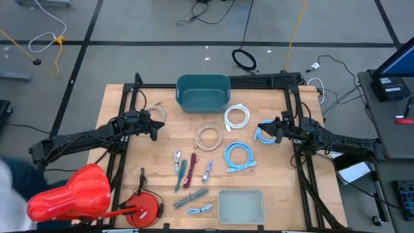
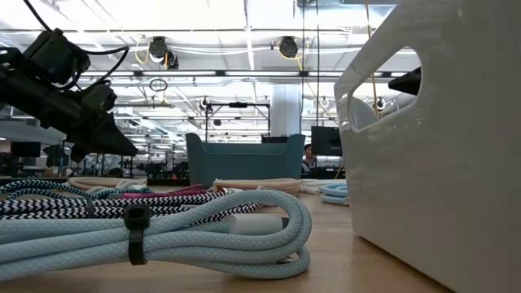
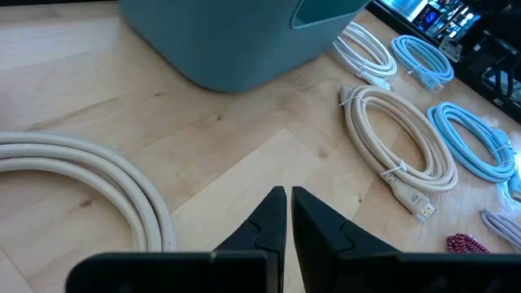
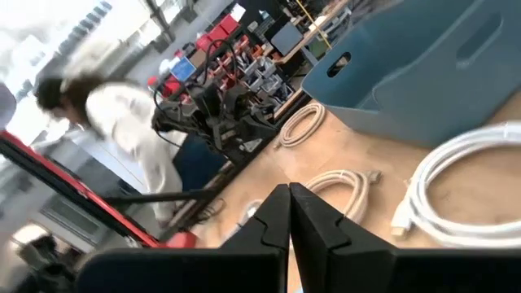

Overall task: Pick & Place USB Port
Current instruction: Put the left light brown HDMI cable into the blue bin

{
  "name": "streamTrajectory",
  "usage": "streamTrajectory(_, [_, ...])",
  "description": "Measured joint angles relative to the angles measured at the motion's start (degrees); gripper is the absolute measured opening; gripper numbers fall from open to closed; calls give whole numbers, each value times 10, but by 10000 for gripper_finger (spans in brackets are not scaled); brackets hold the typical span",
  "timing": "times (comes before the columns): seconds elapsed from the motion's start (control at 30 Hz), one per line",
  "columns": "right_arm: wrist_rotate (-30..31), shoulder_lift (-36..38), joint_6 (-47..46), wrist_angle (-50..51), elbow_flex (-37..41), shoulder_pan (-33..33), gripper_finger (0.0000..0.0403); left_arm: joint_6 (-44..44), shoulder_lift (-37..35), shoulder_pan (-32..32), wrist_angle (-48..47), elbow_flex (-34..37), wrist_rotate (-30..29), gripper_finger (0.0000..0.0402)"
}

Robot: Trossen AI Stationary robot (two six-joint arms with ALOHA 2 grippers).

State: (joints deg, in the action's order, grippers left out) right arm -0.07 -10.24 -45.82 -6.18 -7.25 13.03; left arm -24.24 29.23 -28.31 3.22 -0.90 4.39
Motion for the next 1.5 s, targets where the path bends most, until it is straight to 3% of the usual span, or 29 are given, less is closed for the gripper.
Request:
streamTrajectory(0.2, [0, 0, -127, 1, 0, 0, 0, 0, 0, 0, 0, 0, 0, 24])
streamTrajectory(0.37, [4, 0, -164, 1, 0, 0, 0, 0, 0, 0, 0, 0, 0, 24])
streamTrajectory(0.6, [60, 0, -266, -26, 0, 0, 0, 0, 0, 0, 0, 0, 0, 24])
streamTrajectory(0.7, [91, 0, -270, -49, 0, 0, 0, -9, 0, 0, 11, 1, -4, 24])
streamTrajectory(0.8, [130, 0, -270, -83, 0, 0, 0, -77, 0, 0, 109, 1, -37, 24])
streamTrajectory(0.93, [179, 0, -254, -124, 0, 0, 0, -163, 0, 0, 326, 1, -100, 24])
streamTrajectory(1.07, [223, 0, -232, -152, 0, 0, 0, -213, 0, 0, 543, -5, -105, 24])
streamTrajectory(1.2, [259, 0, -220, -154, 0, 0, 0, -264, -1, 0, 650, -38, -102, 24])
streamTrajectory(1.37, [273, -7, -220, -155, 0, 0, 0, -323, 9, 0, 616, -131, -88, 24])
streamTrajectory(1.5, [273, -11, -229, -156, 0, 0, 0, -331, 51, 0, 499, -255, -2, 24])
